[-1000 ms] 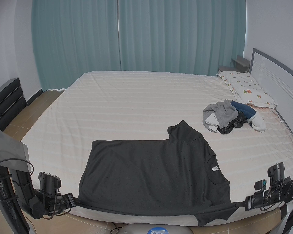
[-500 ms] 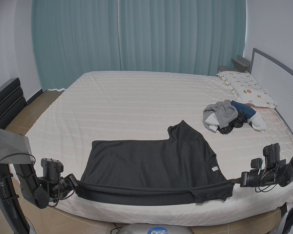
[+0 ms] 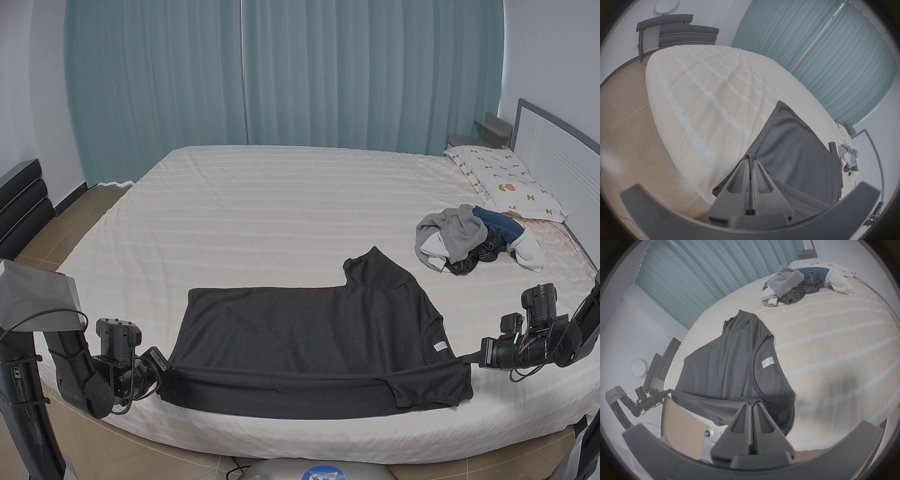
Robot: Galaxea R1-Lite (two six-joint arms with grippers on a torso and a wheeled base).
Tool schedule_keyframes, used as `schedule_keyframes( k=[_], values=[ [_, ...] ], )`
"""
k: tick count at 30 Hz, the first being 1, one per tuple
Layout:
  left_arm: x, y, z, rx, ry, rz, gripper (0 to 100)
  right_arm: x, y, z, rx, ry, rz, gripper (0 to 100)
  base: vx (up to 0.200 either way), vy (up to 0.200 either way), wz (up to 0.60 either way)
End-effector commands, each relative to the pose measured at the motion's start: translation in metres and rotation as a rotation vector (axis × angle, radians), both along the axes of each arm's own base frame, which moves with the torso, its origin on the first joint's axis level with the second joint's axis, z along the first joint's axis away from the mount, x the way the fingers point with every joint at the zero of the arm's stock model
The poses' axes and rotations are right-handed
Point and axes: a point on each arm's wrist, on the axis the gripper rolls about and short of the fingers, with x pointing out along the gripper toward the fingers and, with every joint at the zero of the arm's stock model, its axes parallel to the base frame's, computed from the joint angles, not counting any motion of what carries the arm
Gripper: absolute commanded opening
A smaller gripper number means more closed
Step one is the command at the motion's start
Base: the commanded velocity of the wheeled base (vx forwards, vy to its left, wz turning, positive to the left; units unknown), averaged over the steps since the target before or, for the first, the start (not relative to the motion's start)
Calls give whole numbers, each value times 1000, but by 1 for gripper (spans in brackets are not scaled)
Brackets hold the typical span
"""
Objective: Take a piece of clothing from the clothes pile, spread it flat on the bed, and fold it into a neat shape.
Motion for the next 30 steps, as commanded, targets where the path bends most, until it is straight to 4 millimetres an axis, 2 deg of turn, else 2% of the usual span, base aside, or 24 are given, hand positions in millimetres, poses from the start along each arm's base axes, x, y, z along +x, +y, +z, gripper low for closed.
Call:
schedule_keyframes(
  k=[1,13,21,22,30],
  values=[
    [5,0,-8,-1,15,0,0,11,3,-4,11,6,-2,0,0,0,0],
    [19,-4,-13,-28,-6,16,0,31,2,-14,7,-13,-11,0,0,0,0],
    [26,-4,-16,-57,-15,40,0,42,3,-27,41,-59,-47,0,0,0,0],
    [28,-5,-19,-58,-14,41,0,47,2,-35,47,-81,-56,0,0,0,0],
    [35,-5,-22,-87,-24,65,0,53,3,-50,49,-101,-55,0,0,0,0]
  ],
)
